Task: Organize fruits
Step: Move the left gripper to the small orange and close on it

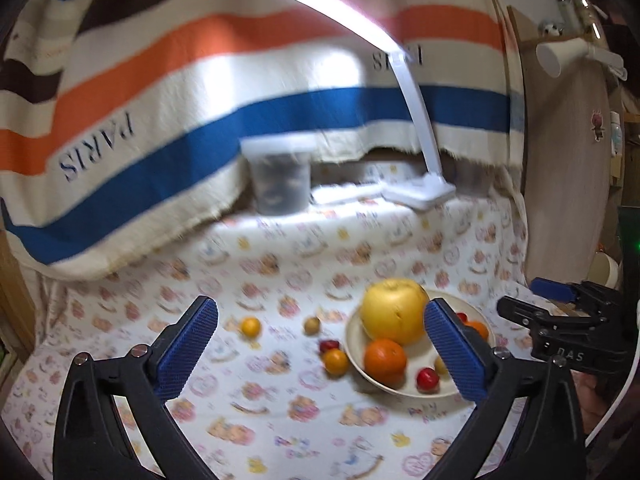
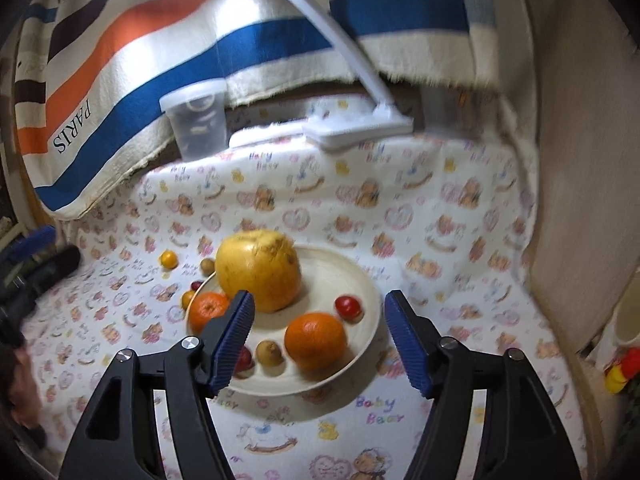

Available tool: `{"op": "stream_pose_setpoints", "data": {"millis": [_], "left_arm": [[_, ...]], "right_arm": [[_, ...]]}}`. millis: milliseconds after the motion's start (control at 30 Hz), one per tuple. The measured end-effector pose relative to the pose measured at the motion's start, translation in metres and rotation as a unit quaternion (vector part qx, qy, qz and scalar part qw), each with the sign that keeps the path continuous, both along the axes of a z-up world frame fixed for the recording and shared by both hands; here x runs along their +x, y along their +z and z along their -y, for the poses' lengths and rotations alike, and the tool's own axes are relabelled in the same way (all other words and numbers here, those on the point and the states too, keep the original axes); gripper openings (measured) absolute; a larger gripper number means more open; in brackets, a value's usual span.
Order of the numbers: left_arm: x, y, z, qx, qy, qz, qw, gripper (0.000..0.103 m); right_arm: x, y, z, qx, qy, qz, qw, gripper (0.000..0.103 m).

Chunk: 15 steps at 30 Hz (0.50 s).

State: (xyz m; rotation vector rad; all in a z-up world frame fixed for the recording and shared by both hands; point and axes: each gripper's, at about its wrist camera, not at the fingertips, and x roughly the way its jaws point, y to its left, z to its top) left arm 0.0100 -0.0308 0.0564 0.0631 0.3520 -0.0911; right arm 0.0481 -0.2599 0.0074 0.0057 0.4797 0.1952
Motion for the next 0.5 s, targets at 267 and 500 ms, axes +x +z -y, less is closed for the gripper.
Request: {"op": "stream_pose_setpoints", "data": {"millis": [267, 500], "left_arm": [[0.007, -0.008, -0.015, -0.018, 0.004, -0.012, 0.9998, 0.103], [0.033, -0.022, -0.018, -0.05, 0.006, -0.105, 0.9932, 0.1]], "right_arm": [[-0.008, 0.006, -0.003, -0.005, 0.002, 0.034, 0.999, 0.085], [-0.001, 0.0, -0.003, -0.006, -0.004, 0.017, 1.0, 0.085]]}}
